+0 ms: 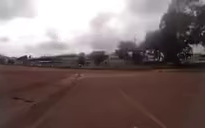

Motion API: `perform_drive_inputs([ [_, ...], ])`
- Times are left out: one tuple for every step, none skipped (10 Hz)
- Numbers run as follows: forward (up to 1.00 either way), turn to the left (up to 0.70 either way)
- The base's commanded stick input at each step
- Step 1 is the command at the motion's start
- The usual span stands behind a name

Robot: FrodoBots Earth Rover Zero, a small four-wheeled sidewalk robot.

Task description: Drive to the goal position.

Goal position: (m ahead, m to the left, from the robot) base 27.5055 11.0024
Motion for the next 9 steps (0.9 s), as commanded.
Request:
perform_drive_inputs([
  [1.00, 0.00],
  [1.00, 0.00],
  [1.00, 0.00],
  [1.00, 0.00],
  [1.00, 0.00],
  [1.00, 0.00],
  [1.00, 0.00],
  [1.00, 0.00],
  [1.00, 0.00],
])
